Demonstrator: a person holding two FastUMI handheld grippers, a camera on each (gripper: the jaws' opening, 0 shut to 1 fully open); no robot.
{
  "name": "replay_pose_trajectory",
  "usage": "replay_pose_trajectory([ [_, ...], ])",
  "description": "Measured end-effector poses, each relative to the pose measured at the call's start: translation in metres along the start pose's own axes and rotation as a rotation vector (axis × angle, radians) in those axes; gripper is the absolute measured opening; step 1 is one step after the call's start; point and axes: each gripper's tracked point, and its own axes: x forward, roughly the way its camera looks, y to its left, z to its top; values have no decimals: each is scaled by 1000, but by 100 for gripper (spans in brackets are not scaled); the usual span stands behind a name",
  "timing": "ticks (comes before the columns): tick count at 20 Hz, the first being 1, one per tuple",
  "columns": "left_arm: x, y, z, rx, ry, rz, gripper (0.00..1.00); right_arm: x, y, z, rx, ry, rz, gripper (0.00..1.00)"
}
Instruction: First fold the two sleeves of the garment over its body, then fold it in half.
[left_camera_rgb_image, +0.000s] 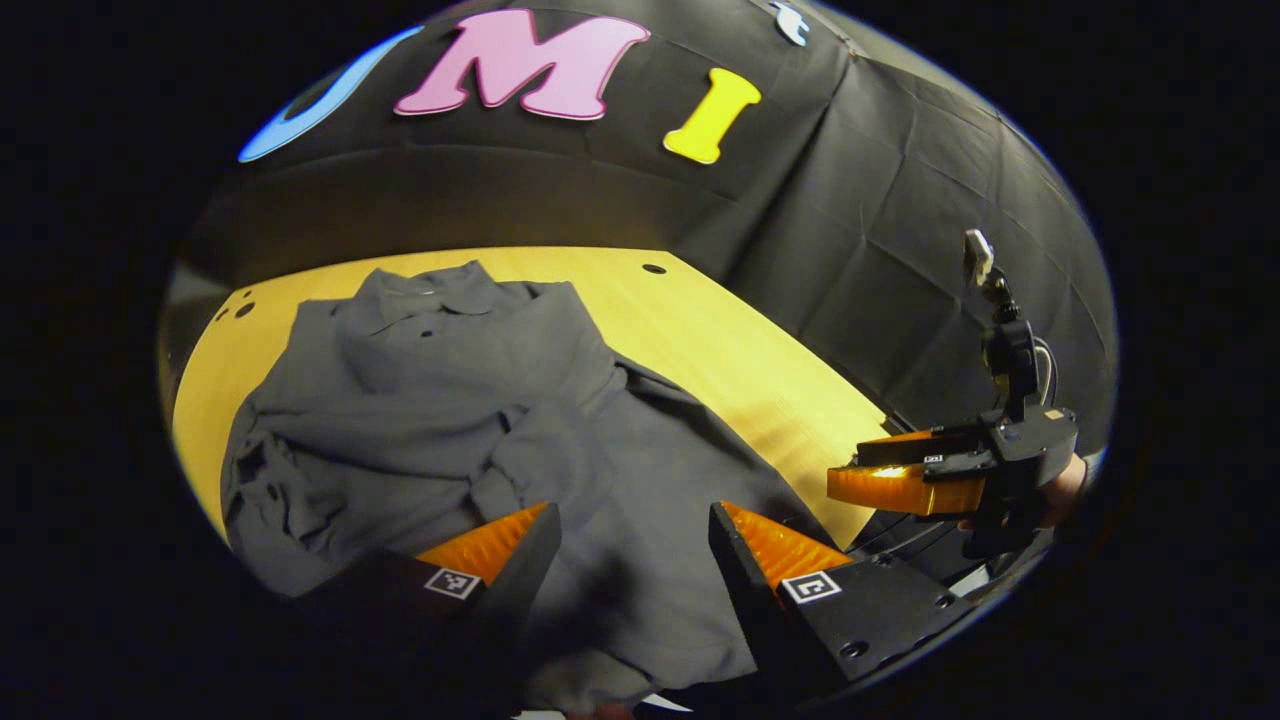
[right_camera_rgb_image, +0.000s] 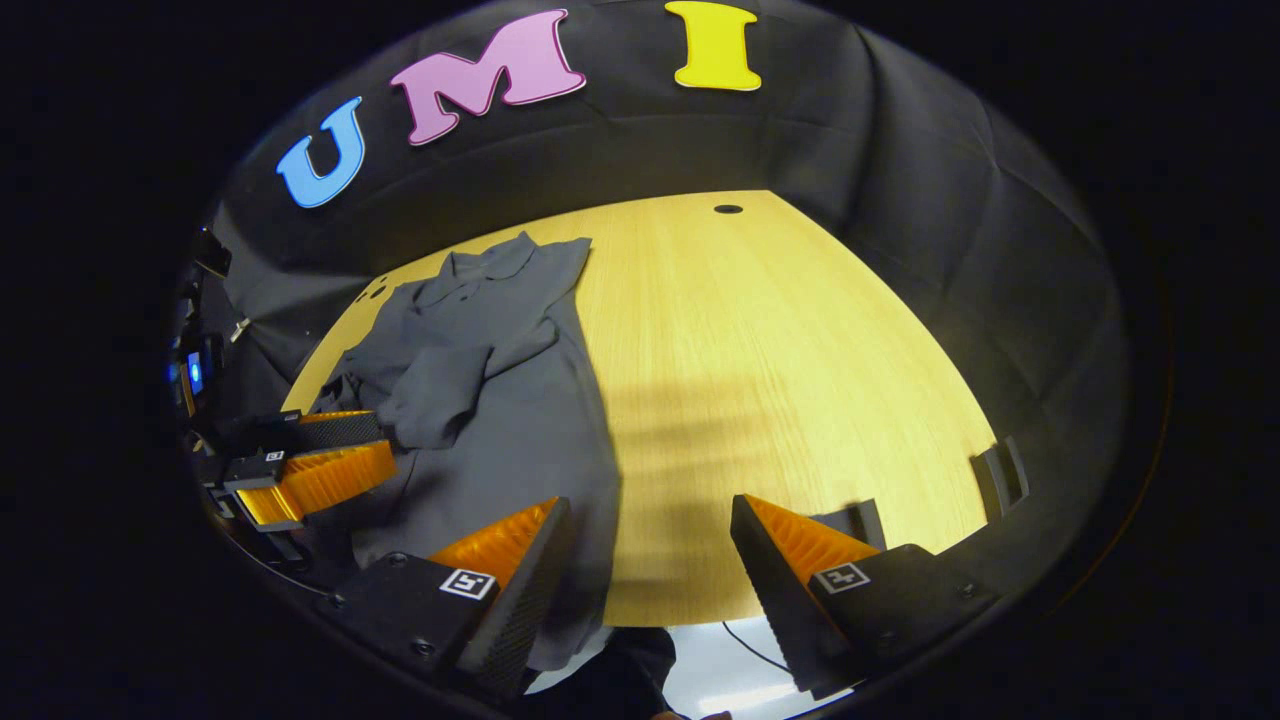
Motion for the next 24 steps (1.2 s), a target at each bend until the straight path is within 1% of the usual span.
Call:
replay_pose_trajectory([
  [4,-43,34,-20,-44,-5,96,94,-3,13,-20,-14,42,29,99],
  [8,-90,85,-53,-77,27,226,94,-6,27,-37,-43,81,51,99],
  [10,-110,107,-70,-96,49,276,94,-6,32,-43,-53,90,56,99],
  [13,-137,138,-93,-124,77,345,96,-4,34,-51,-66,109,50,99],
  [16,-161,171,-111,-146,98,432,96,-3,34,-56,-59,123,41,99],
  [17,-168,181,-116,-161,103,456,100,-2,35,-57,-56,128,39,99],
  [18,-176,192,-120,-170,107,486,96,-2,36,-59,-58,131,35,99],
  [20,-190,215,-130,-185,119,546,96,-1,35,-63,-66,140,24,99],
  [24,-209,245,-149,-218,150,610,96,5,42,-69,-64,153,19,99],
])
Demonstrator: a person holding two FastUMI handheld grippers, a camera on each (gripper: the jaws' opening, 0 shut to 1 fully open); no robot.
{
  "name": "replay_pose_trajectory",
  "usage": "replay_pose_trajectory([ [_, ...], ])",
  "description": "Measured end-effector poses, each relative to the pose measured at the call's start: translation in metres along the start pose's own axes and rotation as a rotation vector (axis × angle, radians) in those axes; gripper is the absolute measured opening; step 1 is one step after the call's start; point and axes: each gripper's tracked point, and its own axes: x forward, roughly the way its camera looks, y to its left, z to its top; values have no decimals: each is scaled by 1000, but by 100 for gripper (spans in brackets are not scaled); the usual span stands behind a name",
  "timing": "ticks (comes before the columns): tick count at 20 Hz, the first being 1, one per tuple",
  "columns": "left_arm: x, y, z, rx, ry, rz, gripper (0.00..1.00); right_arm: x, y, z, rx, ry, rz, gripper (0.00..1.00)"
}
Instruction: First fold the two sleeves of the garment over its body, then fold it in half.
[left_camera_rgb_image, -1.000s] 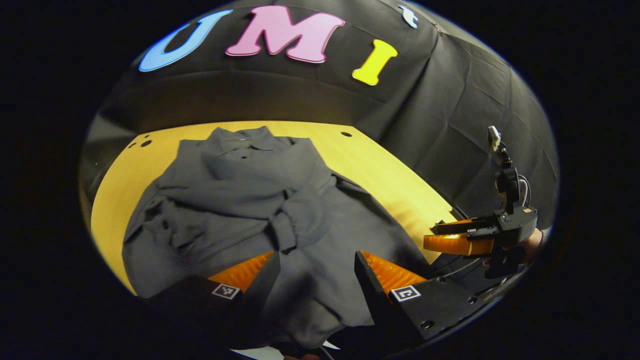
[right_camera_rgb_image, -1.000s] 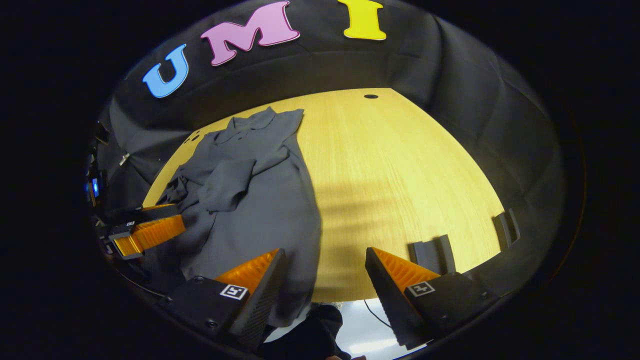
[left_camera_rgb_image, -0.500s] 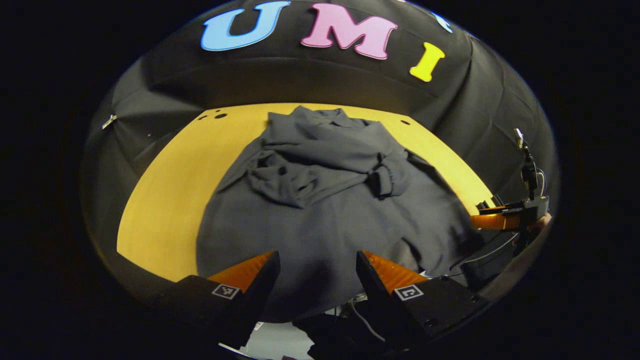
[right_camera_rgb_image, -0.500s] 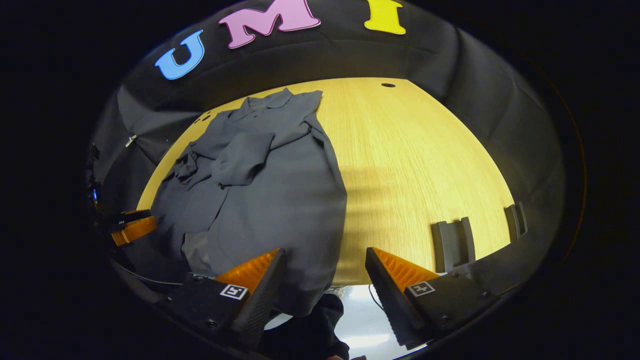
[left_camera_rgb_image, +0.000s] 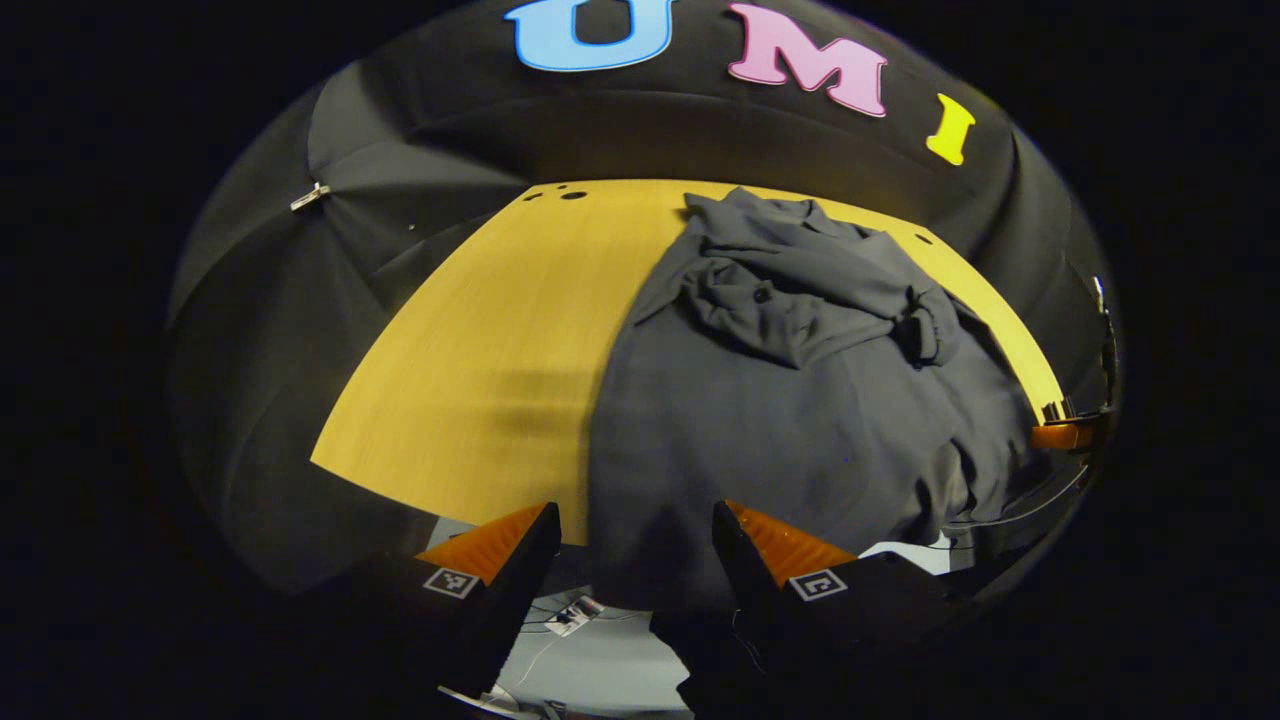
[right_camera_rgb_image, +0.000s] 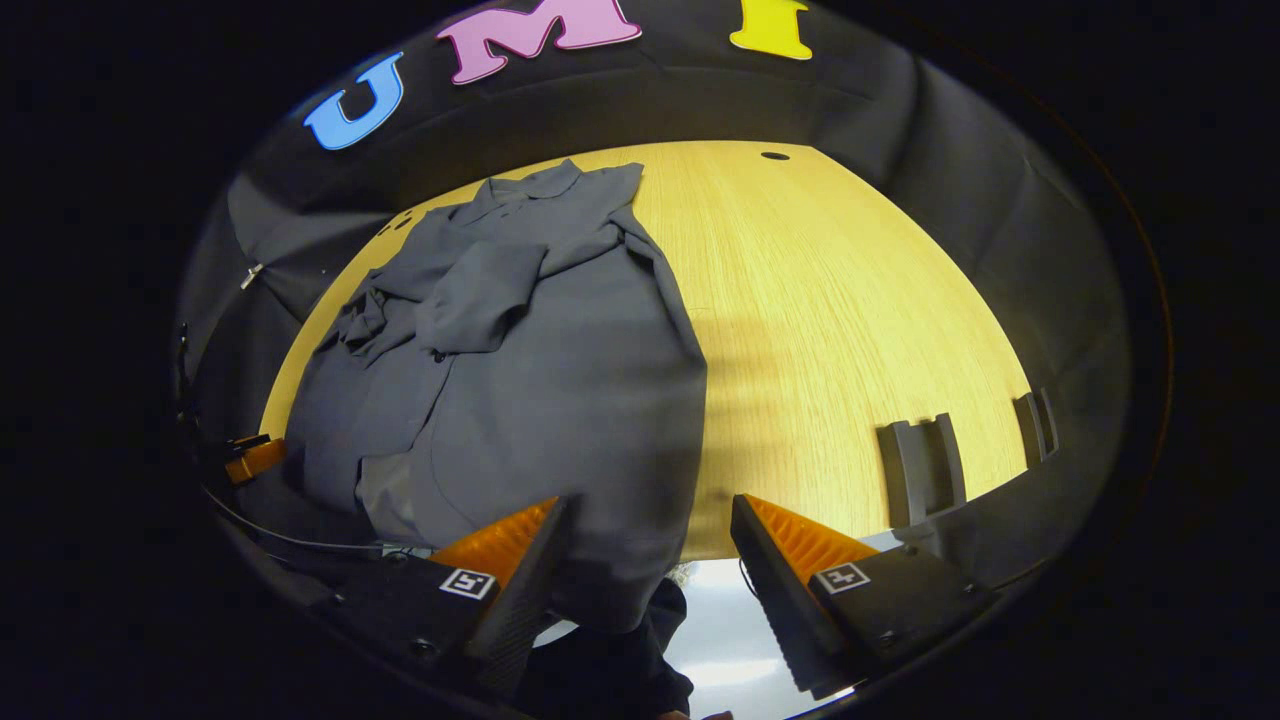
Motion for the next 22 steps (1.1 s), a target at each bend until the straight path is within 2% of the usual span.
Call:
replay_pose_trajectory([
  [6,20,5,-18,42,77,-16,96,11,14,-12,-14,41,1,99],
  [11,23,3,-20,79,98,-52,96,20,13,-7,-72,37,-52,99],
  [14,27,2,-22,24,119,-59,97,22,20,-6,-122,35,-50,99],
  [15,24,-5,-23,55,139,-86,97,24,22,-4,-122,25,-31,77],
  [16,28,-18,-20,110,146,-143,74,27,25,0,-113,17,-9,55],
  [18,30,-24,-15,140,162,-171,30,32,26,4,-58,29,26,11],
  [19,31,-23,-12,119,170,-171,7,30,24,5,-29,34,37,5],
  [21,25,-23,5,79,141,-174,2,25,26,10,7,29,45,6],
  [22,21,-26,17,78,111,-178,6,20,27,16,20,12,49,6],
])
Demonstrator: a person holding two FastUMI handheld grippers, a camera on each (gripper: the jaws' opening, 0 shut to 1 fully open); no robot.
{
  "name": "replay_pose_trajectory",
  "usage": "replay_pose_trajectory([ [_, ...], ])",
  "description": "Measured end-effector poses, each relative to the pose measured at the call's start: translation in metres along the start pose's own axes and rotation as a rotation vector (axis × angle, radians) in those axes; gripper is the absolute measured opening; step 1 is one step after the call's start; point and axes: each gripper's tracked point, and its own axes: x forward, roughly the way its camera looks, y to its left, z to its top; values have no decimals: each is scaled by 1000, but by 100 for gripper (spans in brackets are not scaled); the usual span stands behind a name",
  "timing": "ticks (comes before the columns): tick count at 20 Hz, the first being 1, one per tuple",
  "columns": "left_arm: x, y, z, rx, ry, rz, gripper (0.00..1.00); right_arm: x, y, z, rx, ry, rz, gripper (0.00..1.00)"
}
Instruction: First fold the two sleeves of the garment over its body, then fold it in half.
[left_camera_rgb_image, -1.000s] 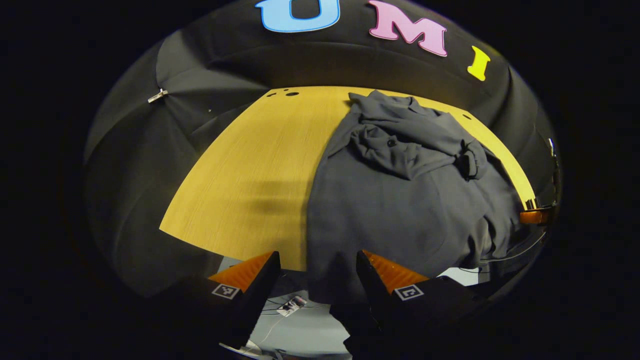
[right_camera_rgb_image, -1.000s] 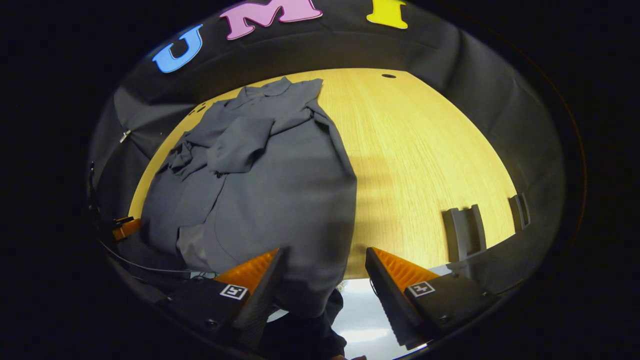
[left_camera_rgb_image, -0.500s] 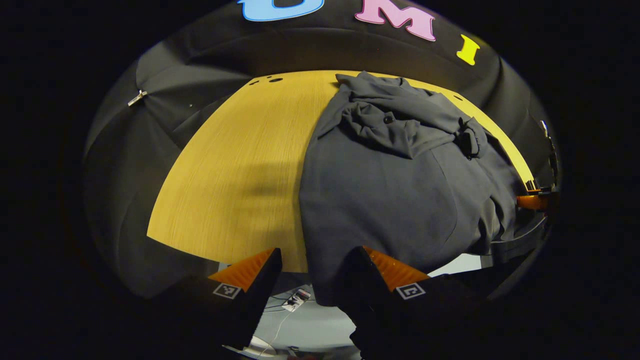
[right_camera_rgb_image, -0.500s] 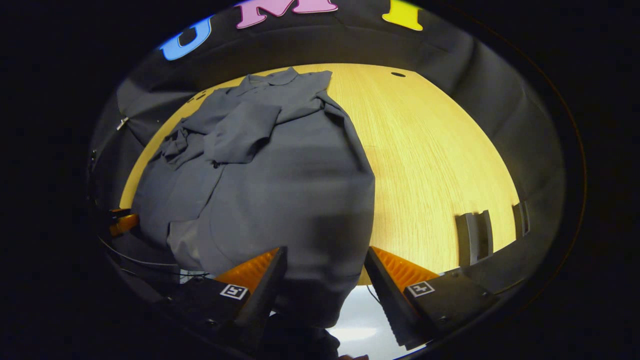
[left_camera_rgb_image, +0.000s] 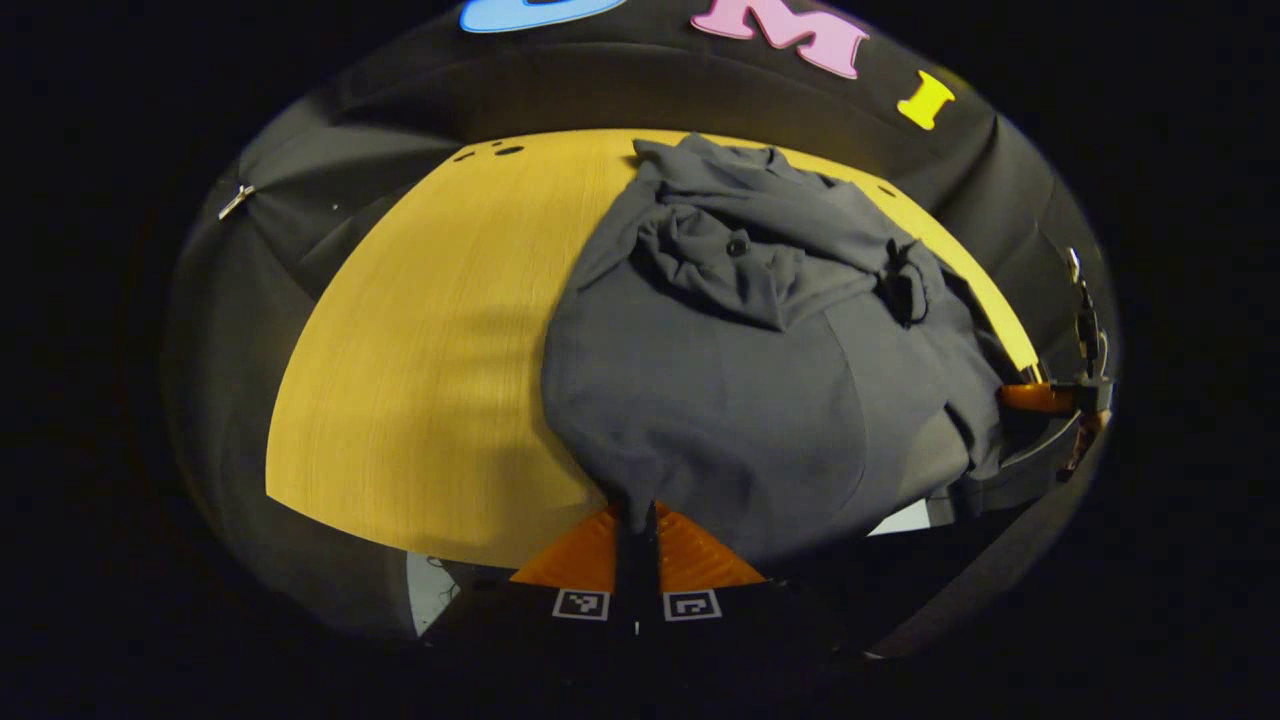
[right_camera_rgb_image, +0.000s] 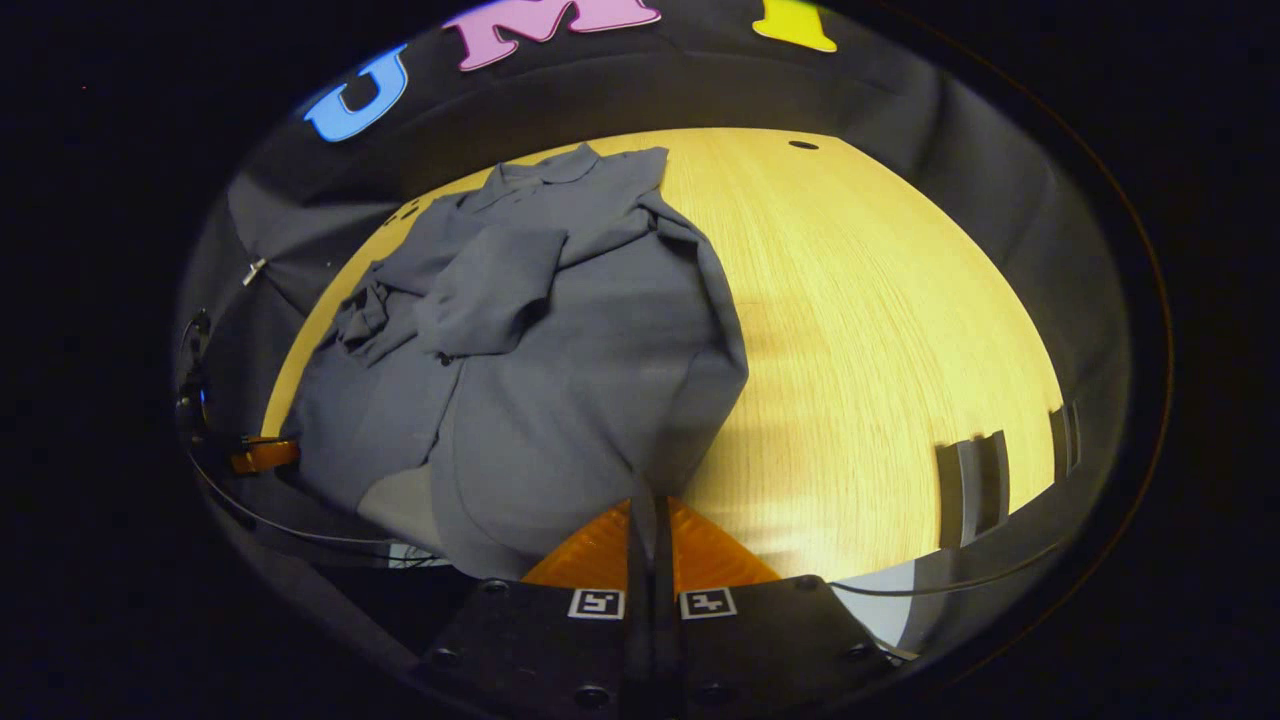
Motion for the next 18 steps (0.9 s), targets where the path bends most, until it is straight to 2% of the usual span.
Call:
replay_pose_trajectory([
  [3,-13,-4,33,14,-81,-12,5,-22,6,37,31,-106,14,6],
  [7,-33,0,100,-32,-206,-21,5,-53,7,109,48,-277,23,6],
  [8,-38,3,115,-43,-236,-21,2,-58,8,128,50,-313,34,6],
  [9,-42,4,131,-51,-265,-24,5,-63,10,143,52,-342,45,5],
  [13,-48,10,186,-73,-343,-24,6,-70,17,195,44,-432,62,5],
  [14,-50,12,197,-76,-360,-20,2,-71,18,205,40,-448,62,5],
  [15,-49,15,208,-78,-379,-14,5,-70,17,214,36,-465,61,5],
  [16,-48,17,218,-82,-395,-12,2,-69,16,223,32,-476,59,5],
  [18,-49,21,237,-98,-418,-8,5,-68,16,243,34,-504,60,5],
])
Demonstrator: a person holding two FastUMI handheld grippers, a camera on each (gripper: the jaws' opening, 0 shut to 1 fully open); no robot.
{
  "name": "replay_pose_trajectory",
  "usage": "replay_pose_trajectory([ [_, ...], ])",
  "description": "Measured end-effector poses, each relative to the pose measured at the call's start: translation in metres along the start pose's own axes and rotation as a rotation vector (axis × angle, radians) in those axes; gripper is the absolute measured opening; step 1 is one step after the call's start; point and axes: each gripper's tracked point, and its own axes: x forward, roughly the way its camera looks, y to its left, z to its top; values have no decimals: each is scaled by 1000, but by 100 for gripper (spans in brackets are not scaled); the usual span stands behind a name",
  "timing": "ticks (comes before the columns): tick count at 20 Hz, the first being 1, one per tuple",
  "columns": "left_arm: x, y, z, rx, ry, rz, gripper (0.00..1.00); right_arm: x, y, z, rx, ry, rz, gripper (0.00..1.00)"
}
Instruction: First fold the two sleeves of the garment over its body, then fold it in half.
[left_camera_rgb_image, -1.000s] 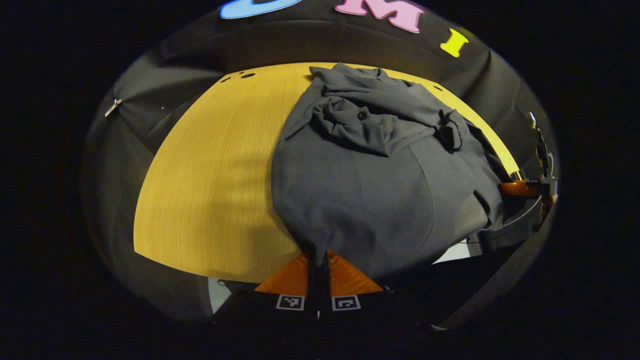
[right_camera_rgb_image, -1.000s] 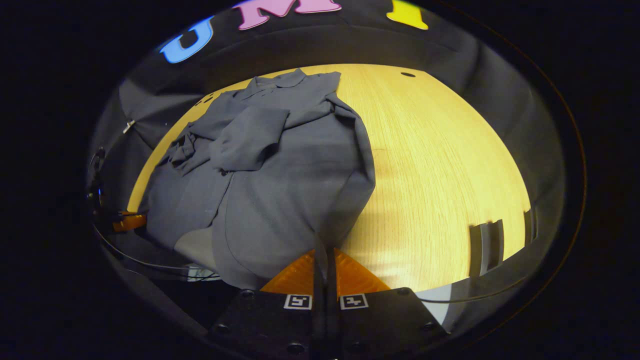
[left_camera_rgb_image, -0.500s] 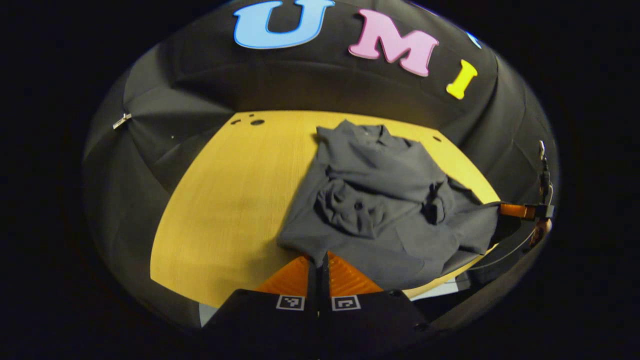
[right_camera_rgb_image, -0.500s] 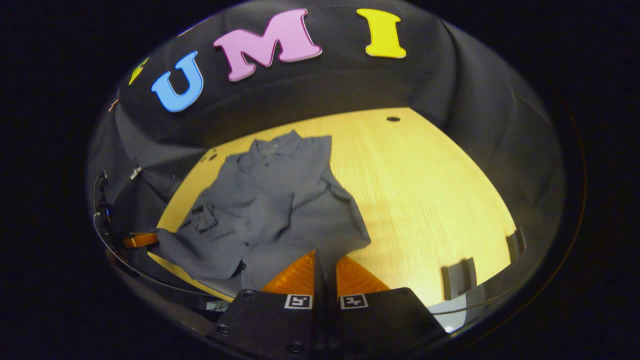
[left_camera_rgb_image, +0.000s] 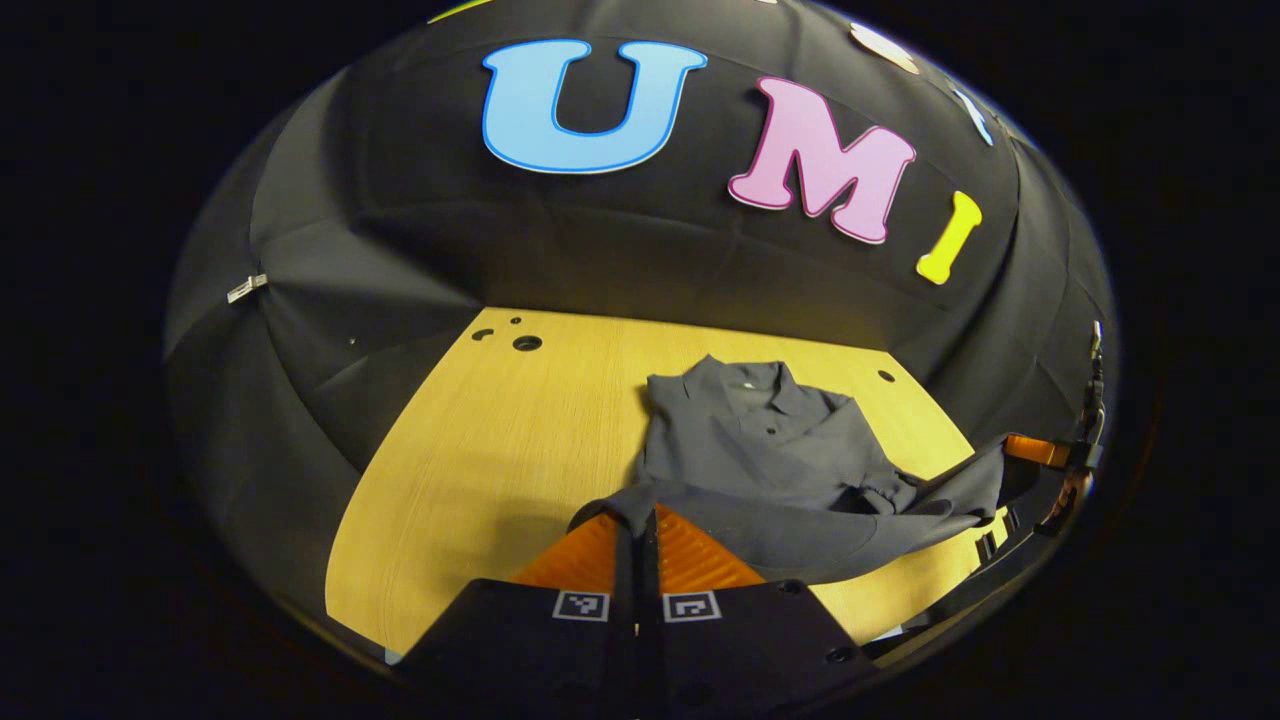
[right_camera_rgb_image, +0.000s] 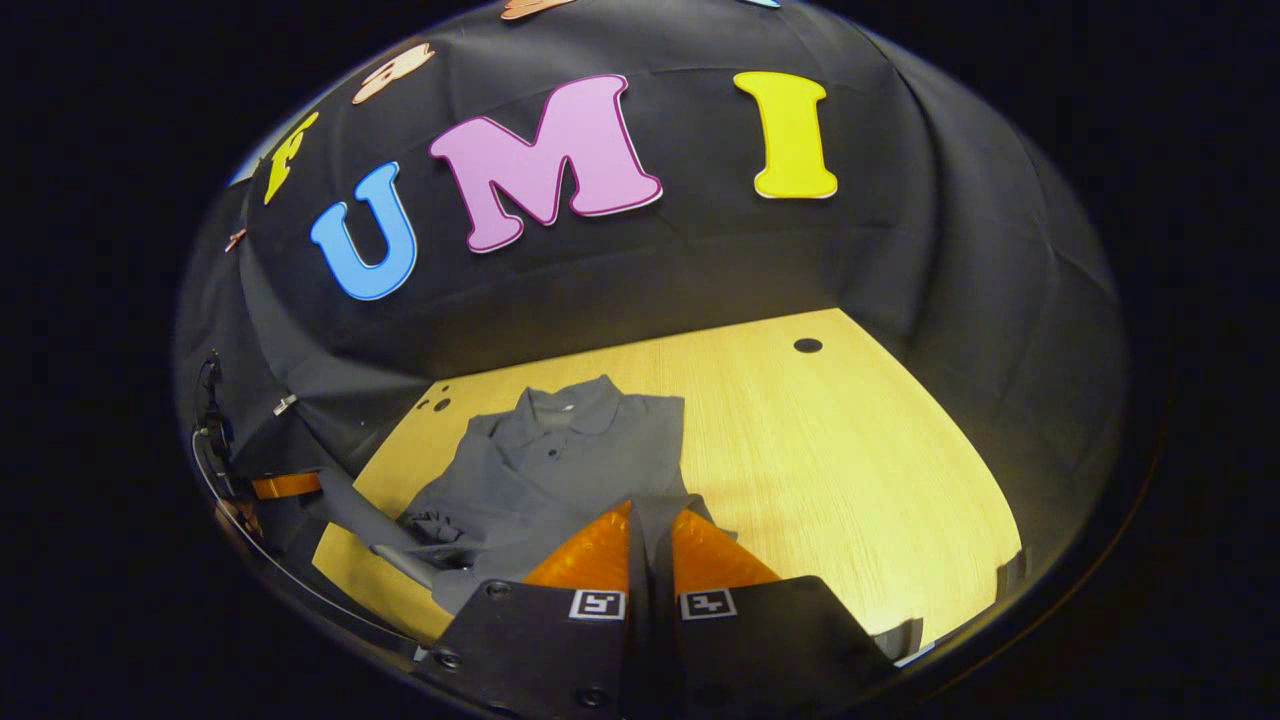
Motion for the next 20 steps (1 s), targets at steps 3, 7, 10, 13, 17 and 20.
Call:
replay_pose_trajectory([
  [3,15,3,20,2,-31,3,5,15,0,21,-2,-35,7,5],
  [7,40,6,45,-13,-57,9,5,40,1,42,-17,-59,5,5],
  [10,56,11,63,-8,-76,18,5,59,-4,56,-10,-75,-6,5],
  [13,74,15,73,-28,-83,15,5,78,-10,60,-38,-75,-31,5],
  [17,105,17,73,-24,-61,26,5,108,-14,60,-55,-62,-49,5],
  [20,131,17,75,-6,-53,34,5,134,-20,58,-58,-47,-60,5],
])
